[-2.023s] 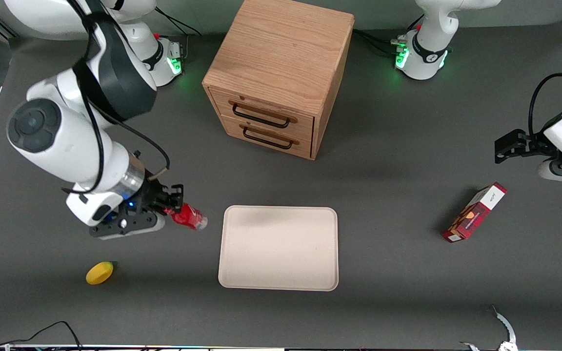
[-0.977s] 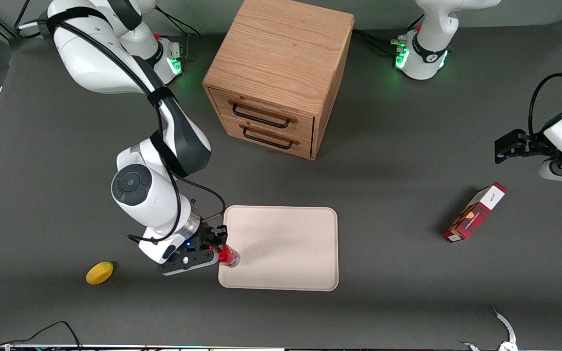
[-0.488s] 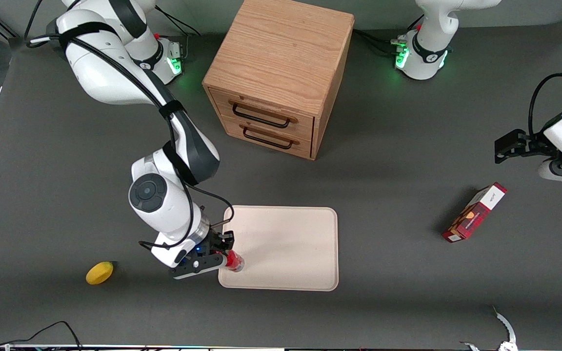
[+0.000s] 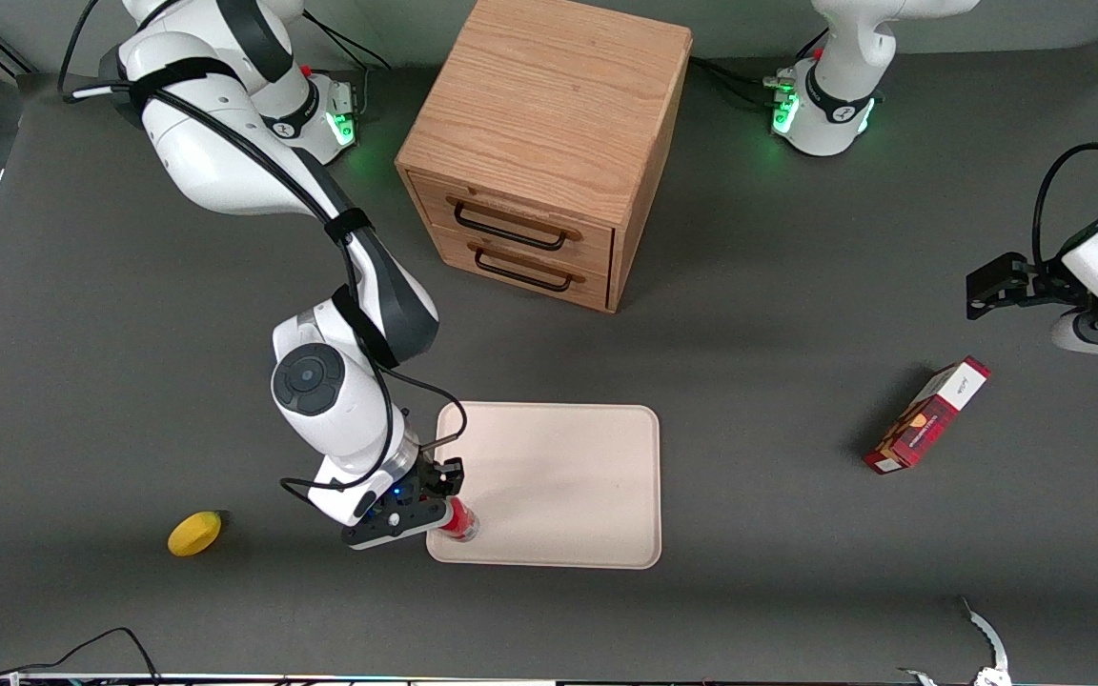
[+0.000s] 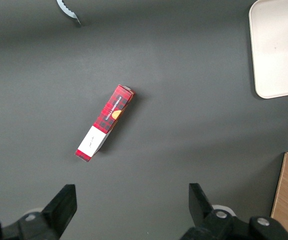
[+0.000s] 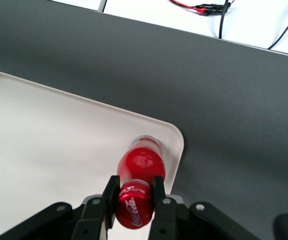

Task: Place coke bottle on tray
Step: 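Lower the bottle onto the tray's edge and open the right gripper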

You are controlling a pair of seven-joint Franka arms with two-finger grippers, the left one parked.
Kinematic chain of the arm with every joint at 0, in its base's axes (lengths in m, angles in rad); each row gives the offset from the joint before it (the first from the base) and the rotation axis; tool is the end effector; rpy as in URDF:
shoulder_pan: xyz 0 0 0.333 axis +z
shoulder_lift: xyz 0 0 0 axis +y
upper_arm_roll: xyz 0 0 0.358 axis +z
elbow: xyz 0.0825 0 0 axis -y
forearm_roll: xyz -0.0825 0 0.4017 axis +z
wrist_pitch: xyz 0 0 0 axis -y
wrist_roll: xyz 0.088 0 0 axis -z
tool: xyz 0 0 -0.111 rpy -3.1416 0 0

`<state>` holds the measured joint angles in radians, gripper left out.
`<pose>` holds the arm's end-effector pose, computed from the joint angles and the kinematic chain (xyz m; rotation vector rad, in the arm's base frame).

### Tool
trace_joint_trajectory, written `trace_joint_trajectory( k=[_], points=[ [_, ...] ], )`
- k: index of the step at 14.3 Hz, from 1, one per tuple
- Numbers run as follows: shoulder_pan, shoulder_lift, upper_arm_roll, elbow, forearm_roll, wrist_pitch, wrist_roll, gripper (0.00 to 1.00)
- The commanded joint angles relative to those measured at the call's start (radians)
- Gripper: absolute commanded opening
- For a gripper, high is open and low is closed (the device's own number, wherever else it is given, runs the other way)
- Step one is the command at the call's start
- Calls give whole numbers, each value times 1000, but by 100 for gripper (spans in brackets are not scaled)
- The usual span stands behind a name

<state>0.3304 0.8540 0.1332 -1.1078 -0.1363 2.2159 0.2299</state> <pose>0.7702 0.3354 0.3473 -3.0297 -0.3699 -0.3891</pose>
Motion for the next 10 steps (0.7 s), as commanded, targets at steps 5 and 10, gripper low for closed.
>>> trace_joint_trajectory(
  k=[5,10],
  points=[
    [3,22,-6,40,-17,1,-3,35],
    [6,20,-6,42,-14,-1,0,76]
  ],
)
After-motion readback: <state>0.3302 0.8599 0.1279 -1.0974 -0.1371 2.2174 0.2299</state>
